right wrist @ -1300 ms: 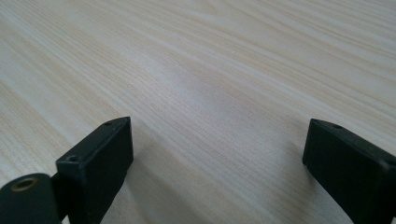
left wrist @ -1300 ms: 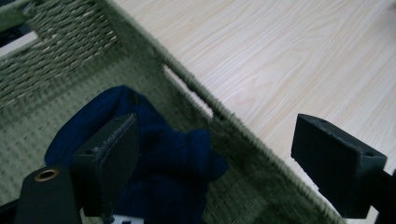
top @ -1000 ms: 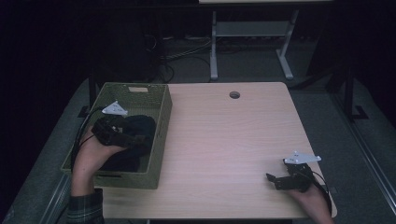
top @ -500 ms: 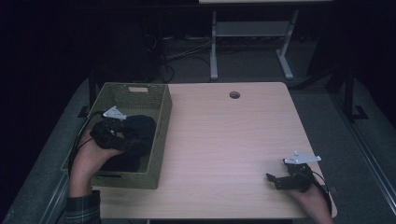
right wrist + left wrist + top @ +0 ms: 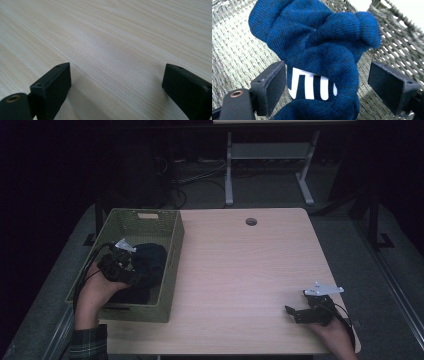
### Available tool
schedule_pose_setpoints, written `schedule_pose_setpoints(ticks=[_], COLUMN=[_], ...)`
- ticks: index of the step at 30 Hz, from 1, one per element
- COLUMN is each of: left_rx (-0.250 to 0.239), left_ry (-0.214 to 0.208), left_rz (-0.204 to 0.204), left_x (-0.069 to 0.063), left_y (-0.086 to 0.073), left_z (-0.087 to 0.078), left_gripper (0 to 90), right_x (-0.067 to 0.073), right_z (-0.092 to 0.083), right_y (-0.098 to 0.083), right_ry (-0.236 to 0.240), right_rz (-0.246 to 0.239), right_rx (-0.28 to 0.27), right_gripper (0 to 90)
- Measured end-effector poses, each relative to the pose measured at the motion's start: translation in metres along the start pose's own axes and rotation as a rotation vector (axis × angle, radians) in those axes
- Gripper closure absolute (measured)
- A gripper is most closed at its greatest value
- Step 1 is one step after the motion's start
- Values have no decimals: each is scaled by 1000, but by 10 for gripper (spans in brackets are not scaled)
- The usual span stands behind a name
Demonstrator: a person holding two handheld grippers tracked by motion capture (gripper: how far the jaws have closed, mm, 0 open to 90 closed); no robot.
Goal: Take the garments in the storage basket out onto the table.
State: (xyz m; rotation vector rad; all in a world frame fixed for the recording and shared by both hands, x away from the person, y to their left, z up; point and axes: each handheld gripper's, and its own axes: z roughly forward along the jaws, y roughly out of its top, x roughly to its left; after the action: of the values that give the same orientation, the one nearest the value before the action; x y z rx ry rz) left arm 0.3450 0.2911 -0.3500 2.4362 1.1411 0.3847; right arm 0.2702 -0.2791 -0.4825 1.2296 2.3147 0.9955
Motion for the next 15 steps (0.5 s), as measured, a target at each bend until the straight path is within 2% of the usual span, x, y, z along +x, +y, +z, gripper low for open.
schedule_pose_setpoints(ticks=[11,13,15], left_rx=[71,77,83], left_ry=[17,11,6], left_rz=[12,13,12], left_x=[2,3,4], left_y=[0,0,0], left_z=[17,19,21], left_gripper=[151,198,208], right_x=[0,0,0], right_z=[0,0,0], right_y=[0,0,0], right_ry=[0,0,0], right_rz=[0,1,0], right_rx=[0,0,0], right_gripper=[83,83,83])
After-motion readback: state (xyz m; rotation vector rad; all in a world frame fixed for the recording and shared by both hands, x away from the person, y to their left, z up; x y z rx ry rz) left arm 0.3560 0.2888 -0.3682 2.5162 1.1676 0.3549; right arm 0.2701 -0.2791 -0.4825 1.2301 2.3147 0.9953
